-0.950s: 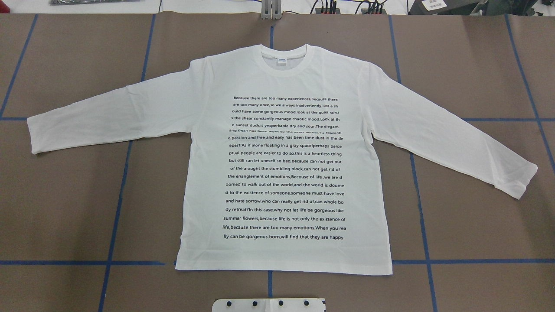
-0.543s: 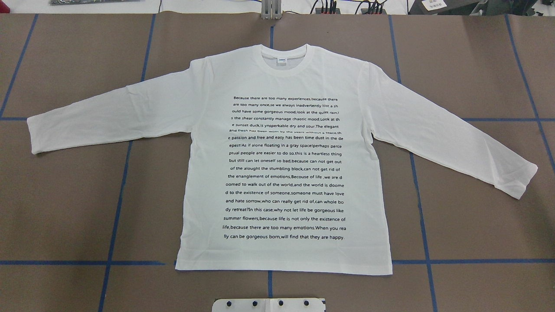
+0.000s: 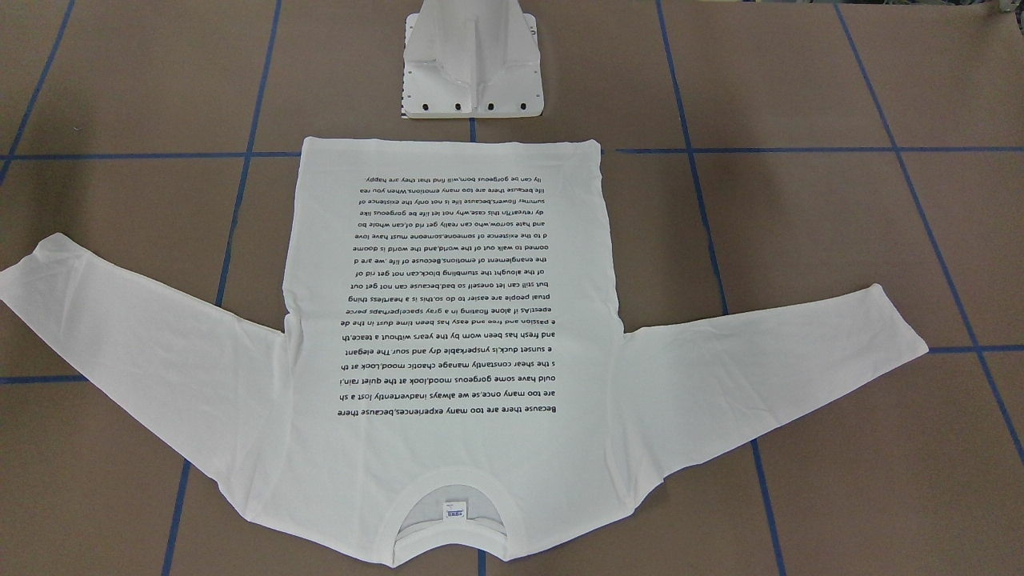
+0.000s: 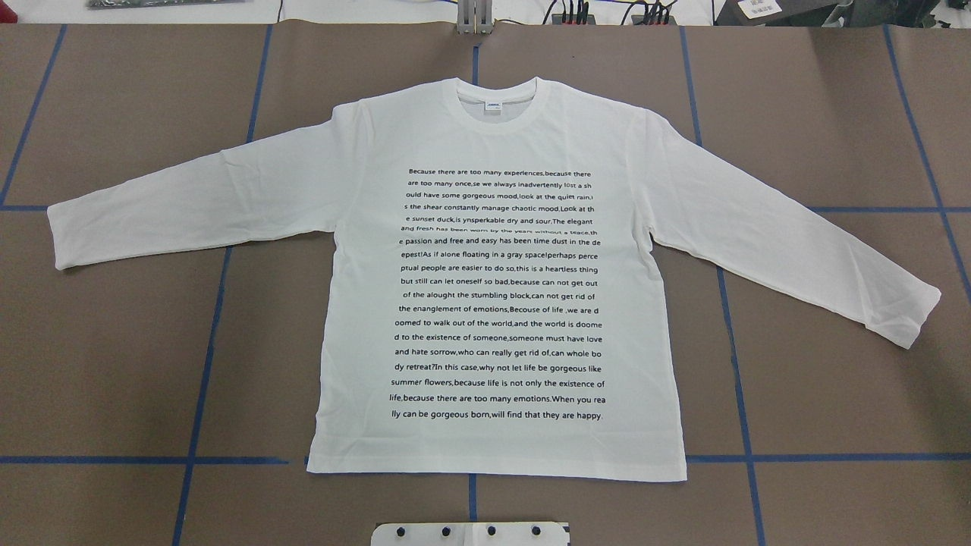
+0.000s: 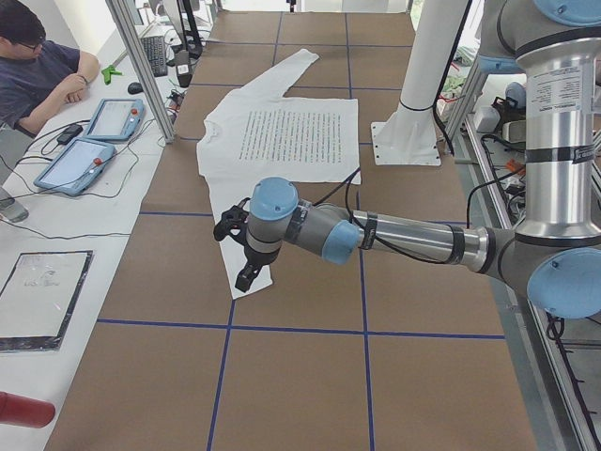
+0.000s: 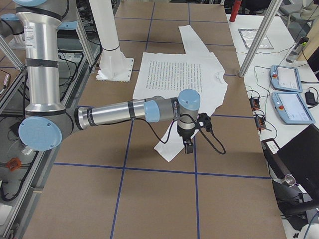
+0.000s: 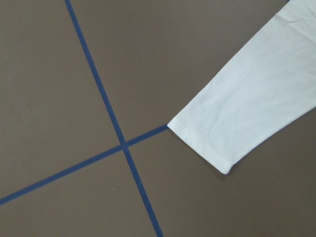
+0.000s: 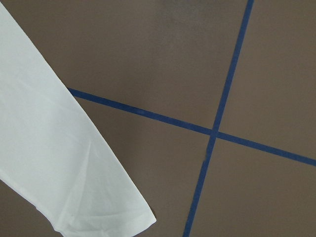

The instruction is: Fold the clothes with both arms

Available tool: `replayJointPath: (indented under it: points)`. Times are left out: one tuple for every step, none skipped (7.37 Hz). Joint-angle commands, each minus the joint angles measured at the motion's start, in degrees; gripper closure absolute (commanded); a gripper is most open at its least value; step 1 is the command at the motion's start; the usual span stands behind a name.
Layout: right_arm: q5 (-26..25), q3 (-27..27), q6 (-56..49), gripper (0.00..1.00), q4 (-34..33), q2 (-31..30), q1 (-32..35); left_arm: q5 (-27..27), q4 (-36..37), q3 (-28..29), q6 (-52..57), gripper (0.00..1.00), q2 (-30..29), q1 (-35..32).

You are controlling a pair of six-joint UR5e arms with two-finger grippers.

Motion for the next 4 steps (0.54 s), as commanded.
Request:
replayJointPath:
  points:
    - [2.9,-1.31,13.34,0.01,6.86,-1.0,-5.22,-0.22,-1.36,1.67,0.11,0.0,-0.88,0.02]
    - [1.42,-0.96,25.73,0.01,16.9,-3.45,-10.84,-0.22,-1.36,1.5,0.11,0.0,-0.8,0.03]
    - [-3.03,-1.13,38.21,0.01,30.4,-7.56,-15.77,-0.22,-1.36,1.15,0.02,0.0,-0.8,0.03]
    - [-7.34,-1.83,48.26,0.01,42.11,-12.04,-20.69,-0.31,-1.36,1.06,0.11,0.0,-0.71,-0.06]
